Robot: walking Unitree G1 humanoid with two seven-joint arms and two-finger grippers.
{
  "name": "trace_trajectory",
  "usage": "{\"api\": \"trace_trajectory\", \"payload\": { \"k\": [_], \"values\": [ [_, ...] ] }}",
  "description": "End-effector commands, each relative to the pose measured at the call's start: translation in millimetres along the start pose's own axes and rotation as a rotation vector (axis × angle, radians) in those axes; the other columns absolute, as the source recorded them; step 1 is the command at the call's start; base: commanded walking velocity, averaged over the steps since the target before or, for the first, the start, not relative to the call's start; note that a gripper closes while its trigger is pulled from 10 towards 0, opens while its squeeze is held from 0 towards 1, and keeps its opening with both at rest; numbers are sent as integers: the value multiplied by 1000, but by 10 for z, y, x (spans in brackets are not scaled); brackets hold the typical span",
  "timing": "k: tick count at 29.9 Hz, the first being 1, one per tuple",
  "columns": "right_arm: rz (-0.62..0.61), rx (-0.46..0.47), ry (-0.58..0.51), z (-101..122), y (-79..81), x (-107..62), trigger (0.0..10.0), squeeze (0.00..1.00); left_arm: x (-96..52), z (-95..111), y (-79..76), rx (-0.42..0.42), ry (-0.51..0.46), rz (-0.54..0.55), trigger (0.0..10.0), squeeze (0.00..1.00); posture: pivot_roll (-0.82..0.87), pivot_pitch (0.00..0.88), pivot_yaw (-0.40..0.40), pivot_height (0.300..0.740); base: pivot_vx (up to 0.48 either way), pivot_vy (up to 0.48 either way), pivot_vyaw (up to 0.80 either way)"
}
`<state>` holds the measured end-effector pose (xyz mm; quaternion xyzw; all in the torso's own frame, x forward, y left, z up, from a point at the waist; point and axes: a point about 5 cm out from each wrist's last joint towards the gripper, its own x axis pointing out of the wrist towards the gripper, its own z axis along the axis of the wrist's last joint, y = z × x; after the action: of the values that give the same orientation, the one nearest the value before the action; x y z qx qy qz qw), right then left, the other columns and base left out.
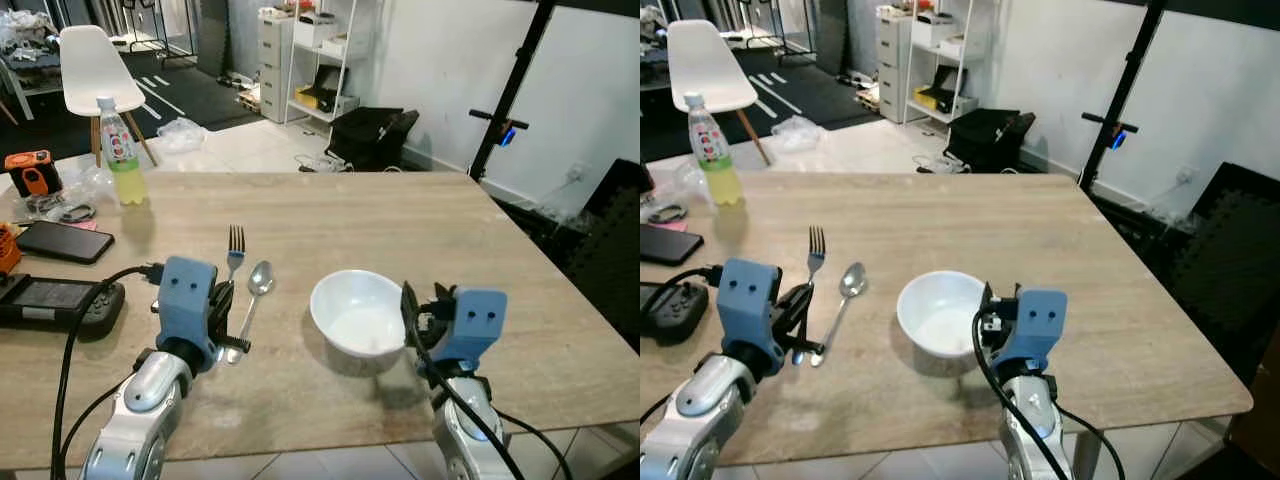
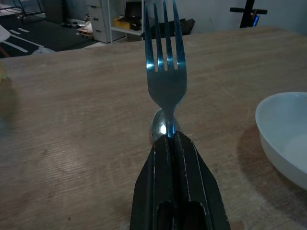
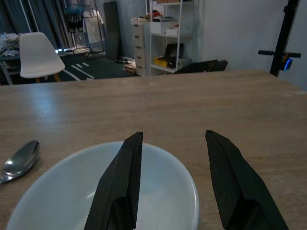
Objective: Setting the table
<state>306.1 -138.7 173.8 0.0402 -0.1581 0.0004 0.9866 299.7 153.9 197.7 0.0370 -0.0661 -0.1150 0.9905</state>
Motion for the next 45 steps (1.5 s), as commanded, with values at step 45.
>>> {"api": "trace_trajectory", "payload": {
  "k": [45],
  "values": [
    [312,-91,-127,724,120,286,10000,0,1097,502,369,-86,335,-173,10000,0,146,151,12,740,0,0,0]
  ]
}}
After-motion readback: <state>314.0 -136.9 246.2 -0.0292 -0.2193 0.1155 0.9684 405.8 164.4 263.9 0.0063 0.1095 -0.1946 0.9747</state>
